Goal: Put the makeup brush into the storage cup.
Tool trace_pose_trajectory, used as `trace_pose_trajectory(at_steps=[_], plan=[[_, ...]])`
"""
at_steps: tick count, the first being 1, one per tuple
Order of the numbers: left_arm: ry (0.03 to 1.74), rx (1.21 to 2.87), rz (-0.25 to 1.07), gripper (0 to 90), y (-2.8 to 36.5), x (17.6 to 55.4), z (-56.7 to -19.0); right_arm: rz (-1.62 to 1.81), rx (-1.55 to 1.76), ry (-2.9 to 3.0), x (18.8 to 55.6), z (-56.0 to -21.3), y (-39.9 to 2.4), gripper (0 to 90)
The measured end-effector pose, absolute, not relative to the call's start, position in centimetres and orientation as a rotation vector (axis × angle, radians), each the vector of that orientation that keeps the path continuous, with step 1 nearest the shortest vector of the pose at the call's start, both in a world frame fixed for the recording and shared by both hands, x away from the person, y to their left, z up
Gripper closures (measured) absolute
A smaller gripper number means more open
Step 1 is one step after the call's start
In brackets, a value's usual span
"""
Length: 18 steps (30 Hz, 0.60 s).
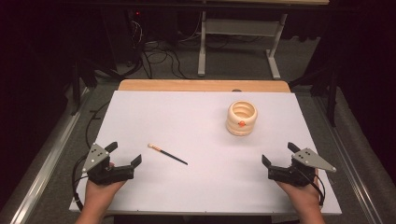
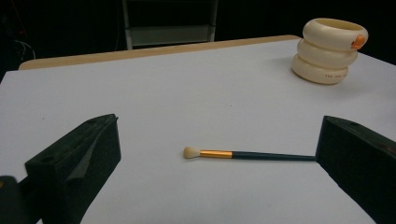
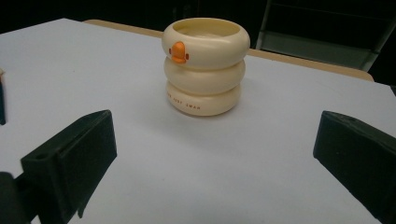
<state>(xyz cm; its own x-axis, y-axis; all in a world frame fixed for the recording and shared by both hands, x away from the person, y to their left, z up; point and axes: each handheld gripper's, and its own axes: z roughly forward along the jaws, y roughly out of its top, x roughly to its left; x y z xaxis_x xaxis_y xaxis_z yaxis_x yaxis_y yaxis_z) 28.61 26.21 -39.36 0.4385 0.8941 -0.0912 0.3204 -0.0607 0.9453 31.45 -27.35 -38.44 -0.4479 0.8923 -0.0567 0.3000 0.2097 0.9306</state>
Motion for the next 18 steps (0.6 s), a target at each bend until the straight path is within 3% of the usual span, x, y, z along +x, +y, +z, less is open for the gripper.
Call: trace_pose_trajectory(at_steps=[18], plan=[[1.136, 1.636, 0.653, 0.6, 26.49, 29.33, -39.79, 1.211, 1.090, 1.894, 31.85, -38.93, -27.09, 0.8]])
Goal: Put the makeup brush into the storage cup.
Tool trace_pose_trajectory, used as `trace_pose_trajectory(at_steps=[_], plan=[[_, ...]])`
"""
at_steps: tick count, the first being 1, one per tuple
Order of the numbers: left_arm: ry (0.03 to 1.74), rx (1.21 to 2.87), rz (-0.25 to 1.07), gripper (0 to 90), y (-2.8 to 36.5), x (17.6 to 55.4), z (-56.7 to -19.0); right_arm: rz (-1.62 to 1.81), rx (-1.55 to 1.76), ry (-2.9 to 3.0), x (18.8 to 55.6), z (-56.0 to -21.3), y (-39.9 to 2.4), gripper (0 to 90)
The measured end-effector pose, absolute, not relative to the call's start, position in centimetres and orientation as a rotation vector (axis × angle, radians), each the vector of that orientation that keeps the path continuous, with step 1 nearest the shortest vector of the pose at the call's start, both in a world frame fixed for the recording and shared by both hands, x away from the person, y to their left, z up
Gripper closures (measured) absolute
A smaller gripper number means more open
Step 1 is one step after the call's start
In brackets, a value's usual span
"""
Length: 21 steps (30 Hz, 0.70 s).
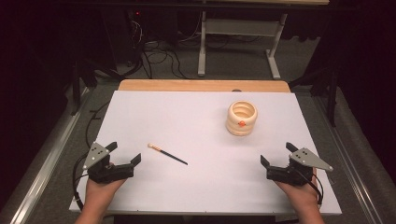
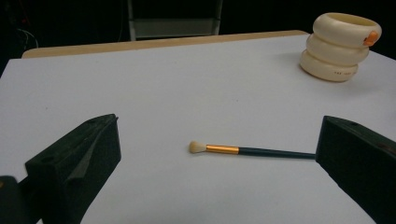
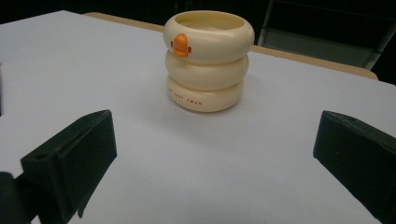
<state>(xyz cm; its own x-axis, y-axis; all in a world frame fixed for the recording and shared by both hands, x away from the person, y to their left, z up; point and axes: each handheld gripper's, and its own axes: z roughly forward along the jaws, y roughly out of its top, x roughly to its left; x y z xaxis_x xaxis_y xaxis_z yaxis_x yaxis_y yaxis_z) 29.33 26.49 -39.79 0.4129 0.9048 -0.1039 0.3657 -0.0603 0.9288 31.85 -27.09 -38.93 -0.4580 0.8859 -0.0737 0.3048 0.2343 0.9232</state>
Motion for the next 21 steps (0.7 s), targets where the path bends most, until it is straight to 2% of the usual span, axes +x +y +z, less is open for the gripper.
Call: trace_pose_trajectory(at_steps=[21], plan=[[1.228, 1.830, 0.591, 0.6, 25.9, 29.9, -41.4, 1.207, 1.092, 1.901, 32.1, -38.9, -27.0, 0.8]])
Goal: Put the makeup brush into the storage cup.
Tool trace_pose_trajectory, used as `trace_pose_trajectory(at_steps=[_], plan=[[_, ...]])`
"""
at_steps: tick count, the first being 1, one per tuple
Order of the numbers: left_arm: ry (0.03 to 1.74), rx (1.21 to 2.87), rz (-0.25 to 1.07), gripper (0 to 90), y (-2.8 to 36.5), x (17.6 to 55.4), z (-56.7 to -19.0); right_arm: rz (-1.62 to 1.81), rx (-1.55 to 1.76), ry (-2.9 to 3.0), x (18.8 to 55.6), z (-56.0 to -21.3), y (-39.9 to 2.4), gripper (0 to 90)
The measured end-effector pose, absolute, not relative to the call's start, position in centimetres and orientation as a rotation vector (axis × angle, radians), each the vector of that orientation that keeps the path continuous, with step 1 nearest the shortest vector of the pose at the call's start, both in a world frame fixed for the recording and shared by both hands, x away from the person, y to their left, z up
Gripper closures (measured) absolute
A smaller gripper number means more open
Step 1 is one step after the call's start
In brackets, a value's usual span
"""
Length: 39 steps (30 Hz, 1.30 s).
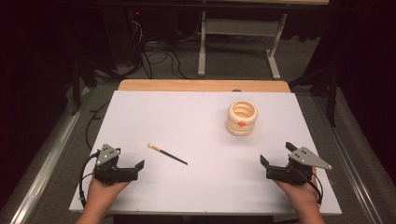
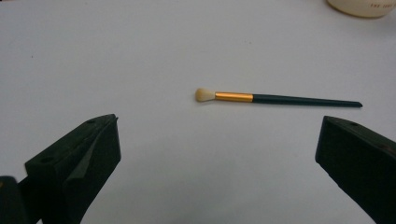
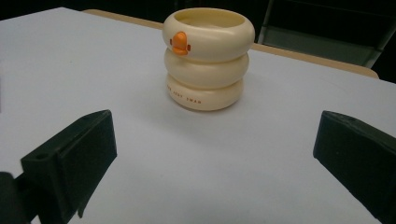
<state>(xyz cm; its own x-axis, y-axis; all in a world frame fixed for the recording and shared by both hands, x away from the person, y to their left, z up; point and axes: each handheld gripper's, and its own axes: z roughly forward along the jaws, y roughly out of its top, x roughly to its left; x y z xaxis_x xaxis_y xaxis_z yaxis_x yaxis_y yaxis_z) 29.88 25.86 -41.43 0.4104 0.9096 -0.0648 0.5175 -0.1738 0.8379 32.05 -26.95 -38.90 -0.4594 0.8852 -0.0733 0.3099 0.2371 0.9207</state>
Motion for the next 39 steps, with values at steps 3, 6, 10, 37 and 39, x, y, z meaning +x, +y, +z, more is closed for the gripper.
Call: trace_pose_trajectory(at_steps=[3, 6, 10, 37, 39], plan=[[1.236, 1.842, 0.580, 0.6, 25.9, 29.7, -41.5, 1.203, 1.085, 1.909, 32.1, -38.9, -26.8, 0.8], [1.245, 1.858, 0.563, 0.6, 25.9, 29.7, -41.5, 1.204, 1.081, 1.905, 32.0, -38.7, -26.6, 0.8], [1.241, 1.879, 0.570, 0.6, 25.7, 29.7, -41.6, 1.205, 1.077, 1.898, 31.9, -38.6, -26.6, 0.8], [1.337, 2.012, 0.407, 0.5, 24.8, 31.6, -38.7, 1.237, 1.076, 1.924, 31.7, -38.6, -26.2, 0.8], [1.357, 2.027, 0.381, 0.5, 24.6, 31.9, -38.7, 1.237, 1.071, 1.929, 31.7, -38.6, -26.2, 0.8]])
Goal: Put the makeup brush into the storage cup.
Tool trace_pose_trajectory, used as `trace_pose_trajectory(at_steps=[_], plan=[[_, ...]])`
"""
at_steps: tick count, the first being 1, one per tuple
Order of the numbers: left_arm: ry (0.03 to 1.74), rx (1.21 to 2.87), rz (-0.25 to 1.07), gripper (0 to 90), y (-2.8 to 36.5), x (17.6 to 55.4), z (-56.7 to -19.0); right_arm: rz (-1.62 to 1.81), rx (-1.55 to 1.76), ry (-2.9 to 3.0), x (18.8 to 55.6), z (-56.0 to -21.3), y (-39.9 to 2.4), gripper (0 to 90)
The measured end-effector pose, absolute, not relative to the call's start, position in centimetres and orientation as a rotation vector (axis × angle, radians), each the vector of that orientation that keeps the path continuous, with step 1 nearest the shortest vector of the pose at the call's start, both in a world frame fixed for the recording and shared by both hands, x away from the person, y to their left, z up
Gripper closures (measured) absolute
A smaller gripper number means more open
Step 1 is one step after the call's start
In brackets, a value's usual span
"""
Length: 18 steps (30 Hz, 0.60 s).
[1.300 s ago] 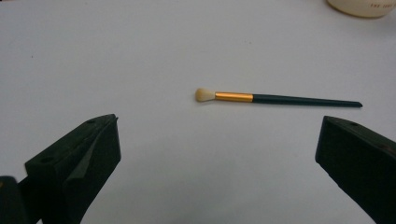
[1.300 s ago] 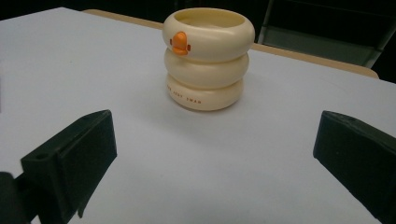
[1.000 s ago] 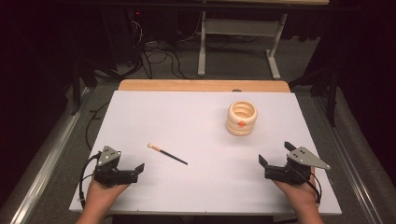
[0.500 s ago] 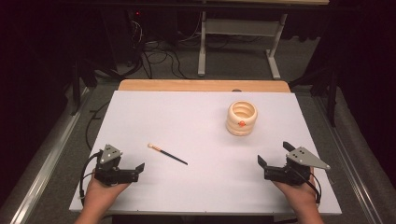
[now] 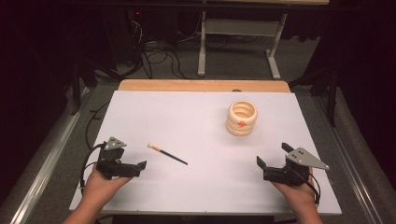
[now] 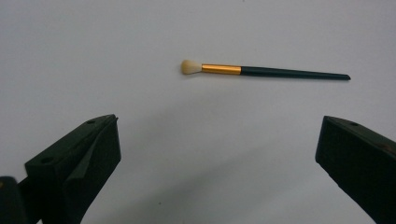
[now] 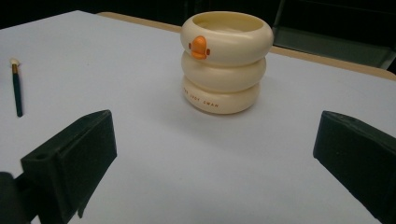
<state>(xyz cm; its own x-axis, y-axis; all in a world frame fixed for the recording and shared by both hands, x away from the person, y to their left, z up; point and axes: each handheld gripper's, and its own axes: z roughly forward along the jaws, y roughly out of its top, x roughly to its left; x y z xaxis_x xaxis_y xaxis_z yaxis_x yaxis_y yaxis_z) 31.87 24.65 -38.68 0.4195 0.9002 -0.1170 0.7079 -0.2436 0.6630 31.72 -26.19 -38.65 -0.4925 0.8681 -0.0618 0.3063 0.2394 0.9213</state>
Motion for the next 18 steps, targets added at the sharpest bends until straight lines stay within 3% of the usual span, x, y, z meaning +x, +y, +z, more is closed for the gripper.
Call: trace_pose_trajectory(at_steps=[18], plan=[[1.436, 2.171, 0.276, 0.5, 23.9, 33.2, -39.8, 1.245, 1.088, 1.914, 31.4, -38.4, -26.6, 0.8]])
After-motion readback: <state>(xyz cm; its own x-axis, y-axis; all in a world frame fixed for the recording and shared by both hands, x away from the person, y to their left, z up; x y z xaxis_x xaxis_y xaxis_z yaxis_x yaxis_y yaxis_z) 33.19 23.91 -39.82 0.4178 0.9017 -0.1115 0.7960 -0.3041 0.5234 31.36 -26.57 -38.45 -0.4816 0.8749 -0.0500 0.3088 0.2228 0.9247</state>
